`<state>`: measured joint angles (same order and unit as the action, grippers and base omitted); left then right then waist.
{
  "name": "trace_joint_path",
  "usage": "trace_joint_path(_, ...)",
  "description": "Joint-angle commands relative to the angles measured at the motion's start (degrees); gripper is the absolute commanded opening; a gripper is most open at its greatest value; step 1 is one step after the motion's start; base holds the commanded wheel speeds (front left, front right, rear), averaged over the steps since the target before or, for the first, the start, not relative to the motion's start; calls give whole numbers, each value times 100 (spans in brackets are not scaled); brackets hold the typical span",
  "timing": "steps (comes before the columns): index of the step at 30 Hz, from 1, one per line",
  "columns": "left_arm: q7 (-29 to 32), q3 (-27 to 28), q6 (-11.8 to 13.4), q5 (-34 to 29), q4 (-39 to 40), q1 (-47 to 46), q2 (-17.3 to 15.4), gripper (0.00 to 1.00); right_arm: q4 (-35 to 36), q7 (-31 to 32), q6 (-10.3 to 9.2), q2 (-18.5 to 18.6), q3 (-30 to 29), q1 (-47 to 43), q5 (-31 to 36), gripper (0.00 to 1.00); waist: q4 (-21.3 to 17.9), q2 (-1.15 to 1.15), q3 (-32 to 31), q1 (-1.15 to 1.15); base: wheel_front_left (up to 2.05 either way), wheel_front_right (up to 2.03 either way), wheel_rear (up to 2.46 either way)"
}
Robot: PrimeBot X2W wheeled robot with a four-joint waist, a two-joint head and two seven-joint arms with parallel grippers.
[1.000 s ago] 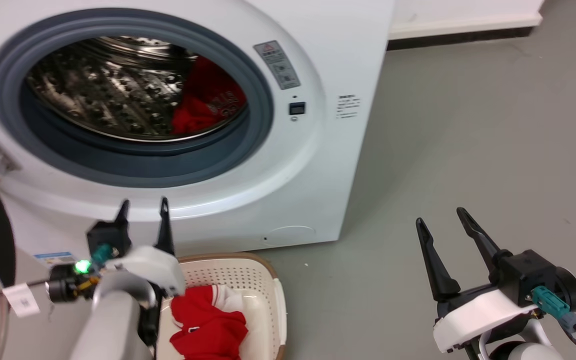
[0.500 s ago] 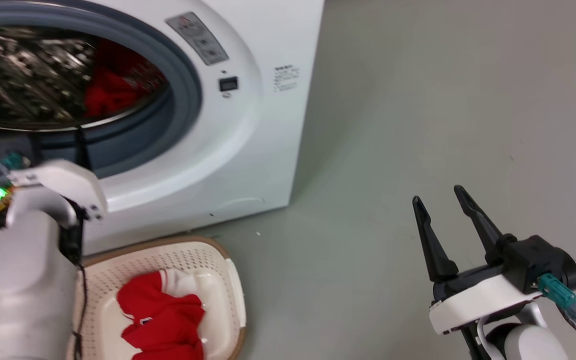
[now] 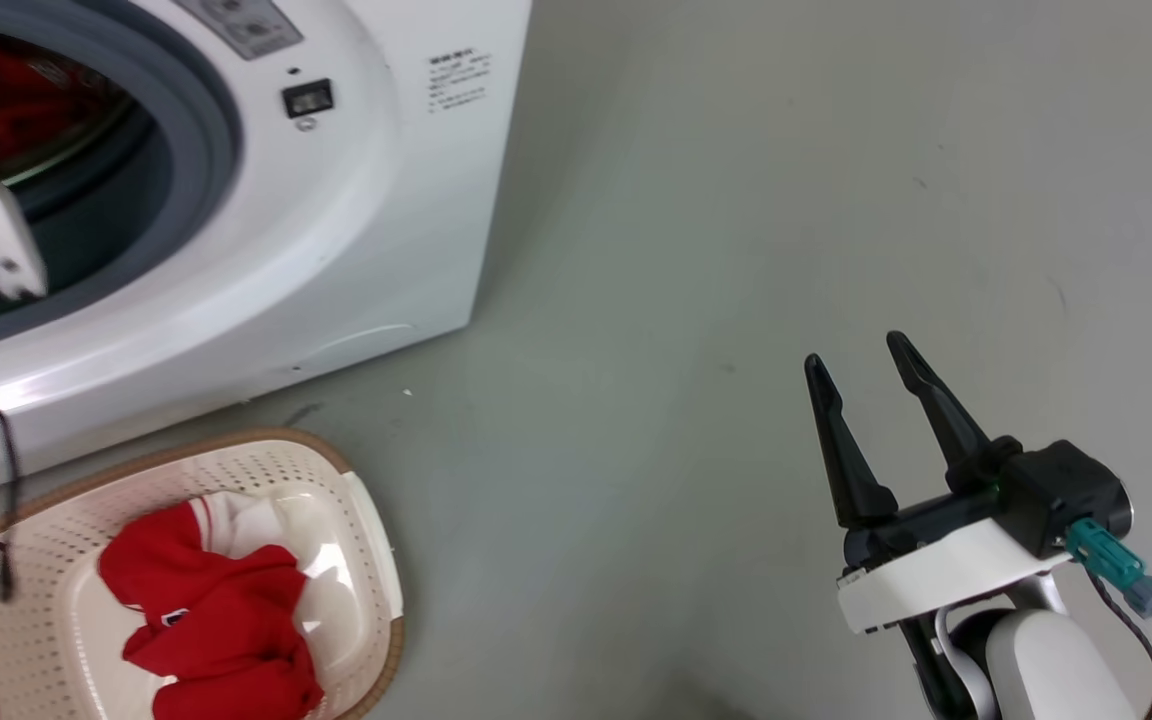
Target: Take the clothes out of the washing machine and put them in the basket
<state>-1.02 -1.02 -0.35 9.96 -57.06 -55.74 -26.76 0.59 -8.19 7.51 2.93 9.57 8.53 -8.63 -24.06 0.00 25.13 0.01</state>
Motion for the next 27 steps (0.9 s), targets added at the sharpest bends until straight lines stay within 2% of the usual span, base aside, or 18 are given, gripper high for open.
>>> trace_joint_path(1, 94, -23, -8, -40, -57, -221, -136, 100, -42, -64, -4, -8, 43, 138, -42, 100, -167, 0, 191, -1, 0, 0, 0)
trace_joint_path(16, 1675, -491, -21, -462, -147, -1761, -910, 100, -261, -298, -5, -7, 374, 347, -253, 100, -637, 0, 904, -1, 0, 0, 0)
trace_joint_path(23, 2522, -683, -43, -611, -36, -2007, -1169, 100, -319, -388, -5, -7, 529, 378, -368, 100, -840, 0, 1221, -1, 0, 0, 0)
trace_joint_path(27, 2917, -745, -67, -602, 64, -2000, -1190, 100, -284, -418, -5, -7, 542, 298, -411, 100, -846, 0, 1360, -1, 0, 0, 0)
